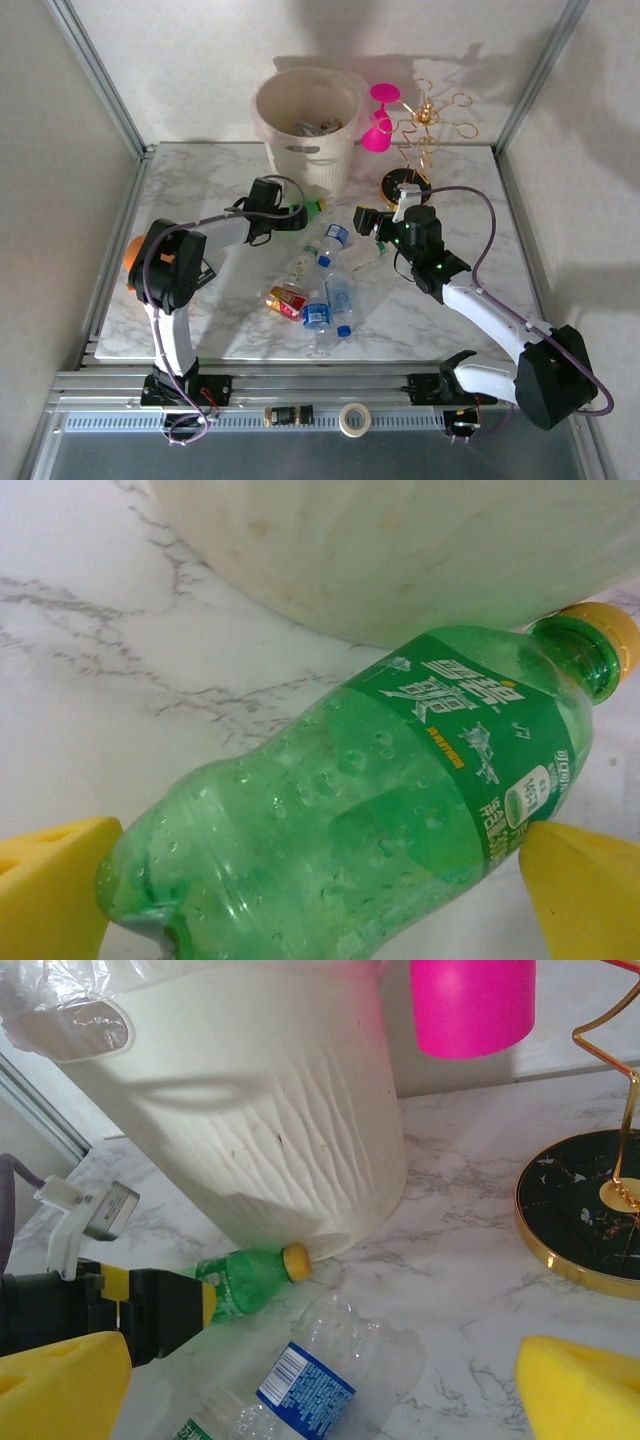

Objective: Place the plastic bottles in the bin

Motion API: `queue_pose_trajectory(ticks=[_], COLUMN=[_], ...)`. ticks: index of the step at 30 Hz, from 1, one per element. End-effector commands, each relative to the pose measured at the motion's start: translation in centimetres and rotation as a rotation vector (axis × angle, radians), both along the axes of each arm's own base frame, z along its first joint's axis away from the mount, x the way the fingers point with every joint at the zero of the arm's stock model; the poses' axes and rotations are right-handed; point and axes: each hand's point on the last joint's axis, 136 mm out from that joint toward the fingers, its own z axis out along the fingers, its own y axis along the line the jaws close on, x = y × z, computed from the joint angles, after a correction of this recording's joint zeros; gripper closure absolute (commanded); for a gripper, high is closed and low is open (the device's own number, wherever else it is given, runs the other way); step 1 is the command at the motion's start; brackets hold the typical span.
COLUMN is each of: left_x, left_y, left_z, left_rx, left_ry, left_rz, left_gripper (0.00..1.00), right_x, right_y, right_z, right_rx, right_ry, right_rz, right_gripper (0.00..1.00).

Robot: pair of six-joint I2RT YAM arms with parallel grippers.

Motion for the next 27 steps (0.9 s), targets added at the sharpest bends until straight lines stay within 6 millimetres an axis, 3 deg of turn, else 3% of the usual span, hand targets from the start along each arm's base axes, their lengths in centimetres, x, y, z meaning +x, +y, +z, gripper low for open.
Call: queue_pose_trajectory(ticks=[1,12,23,27], left_x=[-1.1,-1.9,-4.0,-3.8], left_y=[-1.0,-3.3,-4.4,-4.1], left_z=[-2.1,-1.6,2.3,4.1], left_rx=[0.020,-0.028,-0.148,-0.151], left_ry=[0.073,0.085,0.029,-0.018], left_rz=[-0.045,-0.056,-0.018,-0.012], left_gripper=[0.00,0.00,0.00,0.00], right_x=[0.2,-0.2,-0.3,-0.2], right_y=[-0.1,-0.9,-1.0,-0.8], right_z=[0.2,0.1,-0.2,-0.5], right_rx=[0.002,-0.016,-0.011,-0.014], right_ry=[-0.018,-0.023,-0.024,-0.017], right_rz=[-0.017,-0.041,-0.040,-0.035], right_gripper=[0.01,0.01,0.01,0.01])
